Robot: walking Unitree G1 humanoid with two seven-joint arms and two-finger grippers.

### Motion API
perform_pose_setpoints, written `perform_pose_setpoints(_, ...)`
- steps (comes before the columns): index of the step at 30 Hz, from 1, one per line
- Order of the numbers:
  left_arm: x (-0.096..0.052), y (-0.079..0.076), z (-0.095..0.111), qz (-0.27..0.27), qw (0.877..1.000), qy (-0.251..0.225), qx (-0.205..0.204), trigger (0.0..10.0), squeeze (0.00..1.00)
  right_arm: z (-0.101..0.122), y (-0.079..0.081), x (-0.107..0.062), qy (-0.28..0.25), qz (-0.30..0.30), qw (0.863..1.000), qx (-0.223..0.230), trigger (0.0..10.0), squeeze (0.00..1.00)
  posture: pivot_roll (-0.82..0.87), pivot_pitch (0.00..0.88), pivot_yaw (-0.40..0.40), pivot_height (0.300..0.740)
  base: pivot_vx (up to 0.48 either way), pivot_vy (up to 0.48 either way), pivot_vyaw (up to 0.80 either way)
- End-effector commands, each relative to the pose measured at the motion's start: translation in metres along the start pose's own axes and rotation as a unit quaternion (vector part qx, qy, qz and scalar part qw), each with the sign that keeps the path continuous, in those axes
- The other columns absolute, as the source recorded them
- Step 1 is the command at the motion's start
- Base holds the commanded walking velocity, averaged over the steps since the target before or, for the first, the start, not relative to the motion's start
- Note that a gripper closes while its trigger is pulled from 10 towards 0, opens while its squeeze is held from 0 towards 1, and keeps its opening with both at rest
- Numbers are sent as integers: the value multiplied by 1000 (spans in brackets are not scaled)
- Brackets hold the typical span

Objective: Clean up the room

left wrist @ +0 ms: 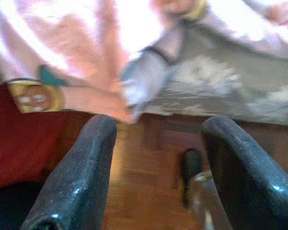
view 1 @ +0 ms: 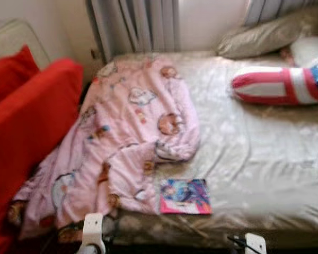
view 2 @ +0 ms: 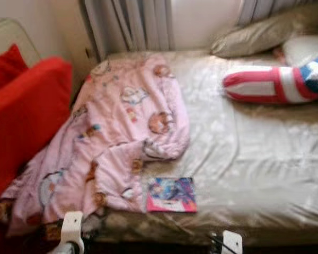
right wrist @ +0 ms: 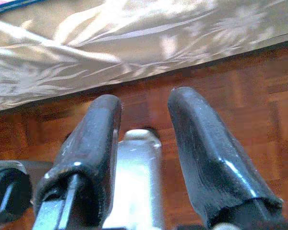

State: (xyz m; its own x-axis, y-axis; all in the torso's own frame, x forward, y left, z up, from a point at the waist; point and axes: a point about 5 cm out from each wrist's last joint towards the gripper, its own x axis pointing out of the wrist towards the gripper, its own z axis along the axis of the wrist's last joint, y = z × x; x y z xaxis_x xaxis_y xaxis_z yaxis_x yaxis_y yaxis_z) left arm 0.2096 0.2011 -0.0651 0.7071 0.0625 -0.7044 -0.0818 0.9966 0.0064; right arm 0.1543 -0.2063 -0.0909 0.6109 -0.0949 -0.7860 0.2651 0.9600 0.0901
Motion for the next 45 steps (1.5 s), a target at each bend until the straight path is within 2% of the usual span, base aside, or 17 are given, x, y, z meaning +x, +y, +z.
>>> perform_pose_setpoints(1, -1, -3, -6, -3, 1000, 12, 0, 10000, 0, -7, -11, -3, 12, -12, 1000, -1, 10000, 0, 39, 73, 76, 740, 0, 0, 0)
perform_pose_setpoints(9, -1, -3, -6, -7, 1000, 9, 0, 10000, 0, -8, -23, -6, 14, -17, 1000, 0, 10000, 0, 39, 72, 75, 740, 0, 0, 0)
perform_pose_setpoints(16, -1, -5, -6, -13, 1000, 12, 14, 10000, 0, -6, -26, -6, 13, -16, 1000, -2, 10000, 0, 39, 72, 75, 740, 0, 0, 0)
perform_pose_setpoints(24, -1, -7, -6, -17, 1000, 9, 16, 10000, 0, -7, -23, -6, 15, -4, 1000, -21, 10000, 0, 40, 73, 75, 740, 0, -353, 79)
perform_pose_setpoints(27, -1, -6, -7, -12, 1000, 11, 14, 10000, 0, -8, -13, -4, 18, 0, 1000, -22, 10000, 0, 39, 74, 74, 740, 0, 0, 625)
perform_pose_setpoints(39, 0, -9, -4, -19, 1000, 4, 9, 10000, 0, -7, -14, -4, 11, -3, 1000, -6, 10000, 0, 38, 74, 74, 740, 0, 0, 0)
perform_pose_setpoints(45, 0, -10, -4, -21, 1000, 3, 11, 10000, 0, -4, -20, -5, 6, -4, 1000, -8, 10000, 0, 38, 74, 74, 740, 0, 0, 0)
